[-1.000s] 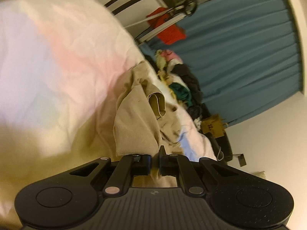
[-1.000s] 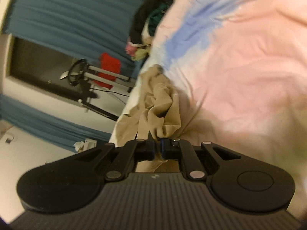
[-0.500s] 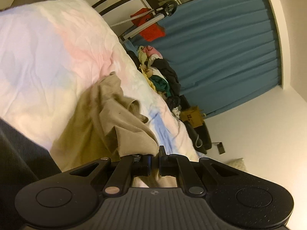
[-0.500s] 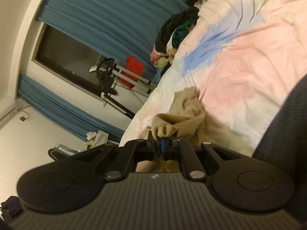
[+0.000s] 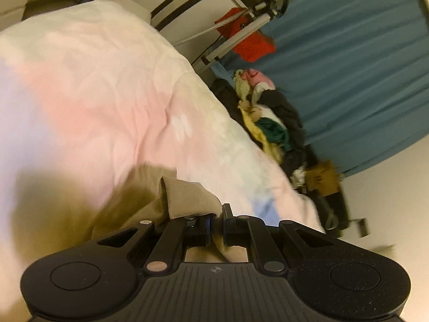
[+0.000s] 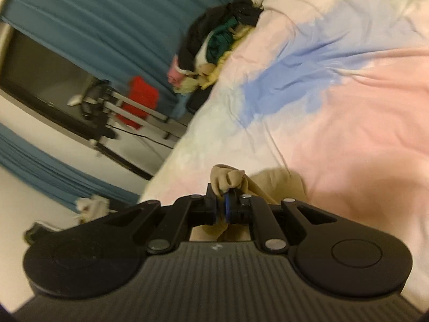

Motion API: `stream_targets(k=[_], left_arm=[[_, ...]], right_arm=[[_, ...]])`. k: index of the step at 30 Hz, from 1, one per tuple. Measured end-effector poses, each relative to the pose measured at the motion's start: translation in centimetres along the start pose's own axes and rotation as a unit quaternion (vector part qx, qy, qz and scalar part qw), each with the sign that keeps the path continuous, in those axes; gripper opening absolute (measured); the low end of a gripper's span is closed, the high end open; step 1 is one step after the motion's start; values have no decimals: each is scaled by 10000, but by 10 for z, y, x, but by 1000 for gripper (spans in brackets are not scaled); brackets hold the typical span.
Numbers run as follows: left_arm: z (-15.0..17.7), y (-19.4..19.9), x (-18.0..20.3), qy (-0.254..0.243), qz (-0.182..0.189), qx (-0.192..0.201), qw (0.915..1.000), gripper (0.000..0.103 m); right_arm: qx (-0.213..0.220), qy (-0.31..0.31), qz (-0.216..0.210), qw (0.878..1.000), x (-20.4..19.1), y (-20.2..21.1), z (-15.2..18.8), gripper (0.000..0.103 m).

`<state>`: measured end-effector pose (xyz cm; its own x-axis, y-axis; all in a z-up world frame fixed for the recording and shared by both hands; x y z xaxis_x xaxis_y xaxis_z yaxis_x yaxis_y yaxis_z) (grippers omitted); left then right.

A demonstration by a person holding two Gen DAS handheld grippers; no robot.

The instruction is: Fold clothes

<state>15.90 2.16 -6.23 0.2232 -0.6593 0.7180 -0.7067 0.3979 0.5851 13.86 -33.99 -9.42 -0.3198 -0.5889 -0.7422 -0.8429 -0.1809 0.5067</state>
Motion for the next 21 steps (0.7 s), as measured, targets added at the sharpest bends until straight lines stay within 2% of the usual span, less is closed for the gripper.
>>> stream_targets(k=[3,7,9,10,12,13,14,16,19,21], left_arm=[[-8,-31,-10,-34,-78,-166,9998,9],[-9,-53,-19,-430,51,-353,9984,13],[-8,-53,-16,-730,74,-364,9966,27],[-6,-50,-13,-907,167,-338,9952,46],[-1,-40,-4,-1253,384,-240,9911,68],[2,-33,0,-1430,474,-172,9884,73],[5,-27,5,-1608,562,-104,9853,75],[14,-15,13,-1902,624,-22,9798,78],[29,-5,21,-2316,532,153,9712,82],[36,-9,21,-2560,311,225,9659,82]], right_arm=[[-185,-14,129,9997,10,-35,-5,9],[-382,36,133,9992,32,-58,-3,11],[-547,182,126,9983,34,-63,-1,12],[-596,280,58,9978,33,-61,0,13],[-664,541,-109,9963,25,-54,1,23],[-685,714,-191,9949,18,-48,1,40],[-679,928,-303,9929,9,-40,3,64],[-550,1297,-544,9885,-5,-22,8,81],[-424,1812,-760,9796,-21,-2,19,80],[-414,2146,-701,9733,-28,-1,27,71]])
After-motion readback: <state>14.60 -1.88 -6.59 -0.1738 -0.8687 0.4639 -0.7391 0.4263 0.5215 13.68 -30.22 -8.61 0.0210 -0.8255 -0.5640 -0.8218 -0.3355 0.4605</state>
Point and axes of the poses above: each gripper's, at about its wrist camera, not at the fingertips, and y roughly against the way its jaws point, x to its right, z to its underside, the point moved 3 cm from there along -y, roughly the way its jaws point, and after that the axes turned 3 degrees about y, right-handed, at the moved point
